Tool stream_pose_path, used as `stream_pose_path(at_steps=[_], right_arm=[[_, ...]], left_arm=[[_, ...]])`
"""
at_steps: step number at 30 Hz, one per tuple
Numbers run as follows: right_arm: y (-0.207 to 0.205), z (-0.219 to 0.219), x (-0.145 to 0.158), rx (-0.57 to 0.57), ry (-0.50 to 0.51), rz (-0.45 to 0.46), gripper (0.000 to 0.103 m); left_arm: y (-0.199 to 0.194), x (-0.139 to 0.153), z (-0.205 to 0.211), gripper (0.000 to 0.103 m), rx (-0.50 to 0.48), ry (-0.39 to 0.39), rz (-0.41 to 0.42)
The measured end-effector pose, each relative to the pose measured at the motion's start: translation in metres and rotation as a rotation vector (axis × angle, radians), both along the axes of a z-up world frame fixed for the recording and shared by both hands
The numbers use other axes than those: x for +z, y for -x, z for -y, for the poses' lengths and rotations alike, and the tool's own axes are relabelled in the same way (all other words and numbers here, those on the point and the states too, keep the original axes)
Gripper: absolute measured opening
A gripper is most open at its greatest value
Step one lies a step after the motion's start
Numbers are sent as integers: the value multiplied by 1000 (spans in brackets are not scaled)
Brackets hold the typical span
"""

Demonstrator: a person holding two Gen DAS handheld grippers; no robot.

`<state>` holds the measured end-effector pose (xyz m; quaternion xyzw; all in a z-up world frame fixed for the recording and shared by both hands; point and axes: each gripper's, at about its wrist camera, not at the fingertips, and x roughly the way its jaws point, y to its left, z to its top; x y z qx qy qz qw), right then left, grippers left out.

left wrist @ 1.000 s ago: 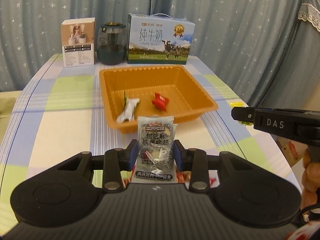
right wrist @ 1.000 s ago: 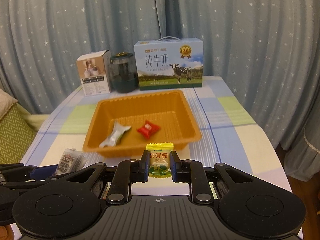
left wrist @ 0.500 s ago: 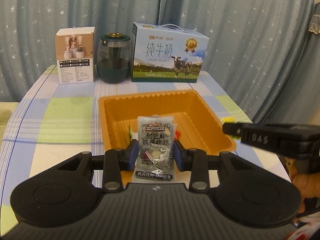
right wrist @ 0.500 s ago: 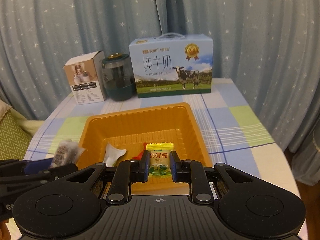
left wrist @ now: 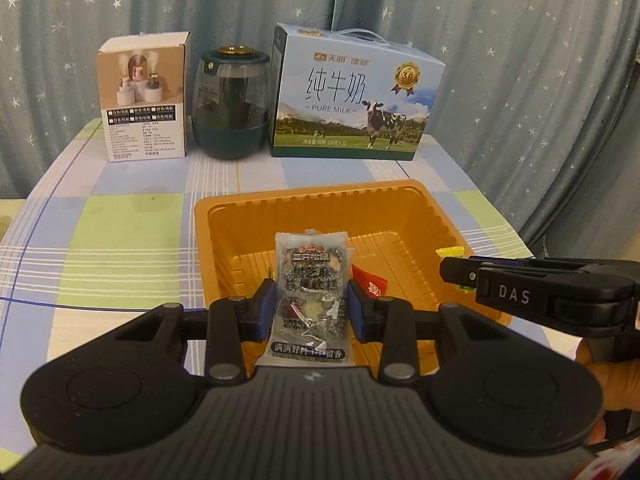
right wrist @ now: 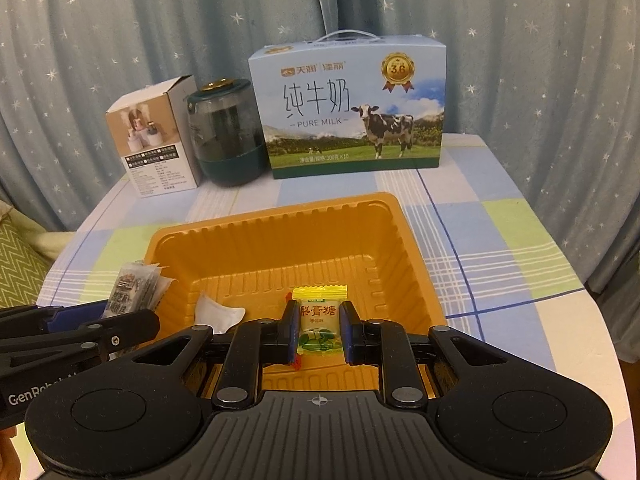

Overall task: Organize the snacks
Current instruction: 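Carry the nut packet and yellow candy to the tray and release both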

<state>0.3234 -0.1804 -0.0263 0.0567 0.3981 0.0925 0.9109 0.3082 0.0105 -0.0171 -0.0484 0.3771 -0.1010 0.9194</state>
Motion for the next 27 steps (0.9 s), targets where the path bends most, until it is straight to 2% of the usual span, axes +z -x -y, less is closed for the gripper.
stream_pose_path(at_steps=[4, 6, 9, 18, 25, 26, 27], right_arm=[[-3, 2, -5, -4, -2, -12, 21], [-3, 3, -6, -6, -6, -18, 21], [-3, 4, -7, -7, -11, -22, 21], [-3, -1, -4, 2, -30, -20, 21], [-7, -9, 1, 35, -57, 9, 22], [-7, -10, 1, 41, -63, 17, 23], [-6, -11, 2, 42, -65, 23, 39]], left_arm=[[-5, -6, 0, 35, 7, 18, 9], [-5, -7, 2, 39, 7, 4, 25], [-3, -5, 3, 41, -9, 5, 34], [14, -1, -12, 41, 10, 28, 29], [32, 0, -23, 46, 35, 43, 33], [34, 0, -25, 46, 39, 43, 33], [37, -1, -27, 46, 45, 42, 32]])
